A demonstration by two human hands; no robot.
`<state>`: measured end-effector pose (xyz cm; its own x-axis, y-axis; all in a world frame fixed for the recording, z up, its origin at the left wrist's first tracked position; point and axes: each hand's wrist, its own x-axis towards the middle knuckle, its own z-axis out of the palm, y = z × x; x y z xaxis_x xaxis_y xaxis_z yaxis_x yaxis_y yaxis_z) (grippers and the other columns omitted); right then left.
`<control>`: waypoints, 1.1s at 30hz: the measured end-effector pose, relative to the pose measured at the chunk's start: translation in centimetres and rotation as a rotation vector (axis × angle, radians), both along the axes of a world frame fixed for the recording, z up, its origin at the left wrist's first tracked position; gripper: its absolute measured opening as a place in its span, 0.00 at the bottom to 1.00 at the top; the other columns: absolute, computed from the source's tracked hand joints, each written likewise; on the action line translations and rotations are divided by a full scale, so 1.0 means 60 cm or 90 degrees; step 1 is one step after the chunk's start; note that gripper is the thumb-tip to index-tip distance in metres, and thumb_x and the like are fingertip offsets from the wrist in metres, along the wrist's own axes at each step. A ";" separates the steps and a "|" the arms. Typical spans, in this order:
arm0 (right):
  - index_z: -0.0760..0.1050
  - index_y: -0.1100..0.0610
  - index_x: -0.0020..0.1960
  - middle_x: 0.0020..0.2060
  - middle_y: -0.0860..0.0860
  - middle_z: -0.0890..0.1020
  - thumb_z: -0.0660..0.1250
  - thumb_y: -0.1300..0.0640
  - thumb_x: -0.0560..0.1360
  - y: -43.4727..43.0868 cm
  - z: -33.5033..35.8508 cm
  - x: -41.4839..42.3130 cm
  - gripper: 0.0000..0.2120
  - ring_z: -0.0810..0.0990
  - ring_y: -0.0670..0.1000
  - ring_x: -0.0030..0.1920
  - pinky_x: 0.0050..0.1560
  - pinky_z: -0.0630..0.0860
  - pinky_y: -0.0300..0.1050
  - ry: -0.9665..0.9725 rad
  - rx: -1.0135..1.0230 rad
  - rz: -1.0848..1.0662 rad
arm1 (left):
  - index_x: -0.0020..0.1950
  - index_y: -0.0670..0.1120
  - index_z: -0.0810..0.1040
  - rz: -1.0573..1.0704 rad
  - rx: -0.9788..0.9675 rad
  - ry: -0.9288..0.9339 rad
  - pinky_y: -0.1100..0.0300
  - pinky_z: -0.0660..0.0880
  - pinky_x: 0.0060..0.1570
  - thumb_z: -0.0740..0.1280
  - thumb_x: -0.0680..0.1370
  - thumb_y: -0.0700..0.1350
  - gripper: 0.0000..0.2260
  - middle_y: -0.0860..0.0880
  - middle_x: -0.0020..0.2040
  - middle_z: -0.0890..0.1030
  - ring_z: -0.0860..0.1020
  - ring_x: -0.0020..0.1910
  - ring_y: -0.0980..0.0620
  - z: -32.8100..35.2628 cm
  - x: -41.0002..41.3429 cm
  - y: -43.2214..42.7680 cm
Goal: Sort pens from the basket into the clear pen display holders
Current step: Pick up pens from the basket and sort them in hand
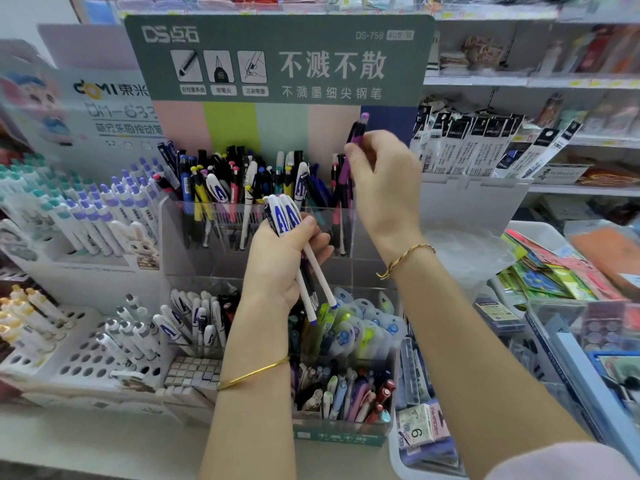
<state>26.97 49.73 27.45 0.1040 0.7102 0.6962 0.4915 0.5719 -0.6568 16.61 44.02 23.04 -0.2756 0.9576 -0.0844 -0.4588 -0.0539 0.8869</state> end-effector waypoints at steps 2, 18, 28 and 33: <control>0.75 0.62 0.53 0.44 0.55 0.81 0.66 0.61 0.76 0.000 -0.006 -0.006 0.07 0.79 0.56 0.45 0.48 0.75 0.52 -0.035 -0.015 0.010 | 0.47 0.42 0.73 0.002 0.001 -0.001 0.57 0.82 0.37 0.64 0.80 0.36 0.03 0.48 0.34 0.77 0.79 0.30 0.55 -0.001 0.000 0.001; 0.76 0.57 0.48 0.44 0.51 0.79 0.70 0.57 0.73 -0.017 -0.017 0.009 0.05 0.76 0.51 0.45 0.45 0.71 0.43 -0.149 -0.115 -0.020 | 0.48 0.42 0.75 0.030 0.025 -0.005 0.51 0.82 0.44 0.65 0.79 0.36 0.02 0.46 0.40 0.78 0.79 0.38 0.53 0.000 0.004 0.003; 0.80 0.59 0.46 0.38 0.48 0.81 0.73 0.52 0.73 -0.057 -0.035 0.005 0.10 0.78 0.45 0.38 0.36 0.75 0.39 -0.240 -0.306 0.271 | 0.47 0.41 0.79 0.077 0.010 -0.014 0.51 0.81 0.40 0.65 0.79 0.40 0.04 0.41 0.42 0.81 0.82 0.41 0.46 0.000 0.004 0.003; 0.79 0.61 0.44 0.38 0.54 0.82 0.71 0.59 0.74 -0.057 -0.029 0.001 0.05 0.81 0.50 0.37 0.39 0.82 0.46 -0.171 -0.342 0.279 | 0.50 0.39 0.77 0.099 -0.013 -0.075 0.44 0.81 0.45 0.61 0.82 0.44 0.09 0.39 0.46 0.80 0.81 0.46 0.40 0.003 0.003 0.002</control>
<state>27.03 46.31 25.72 -0.3917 0.8973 0.2034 0.4753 0.3866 -0.7903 16.80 44.12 23.21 -0.4076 0.9017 -0.1440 -0.5469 -0.1148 0.8293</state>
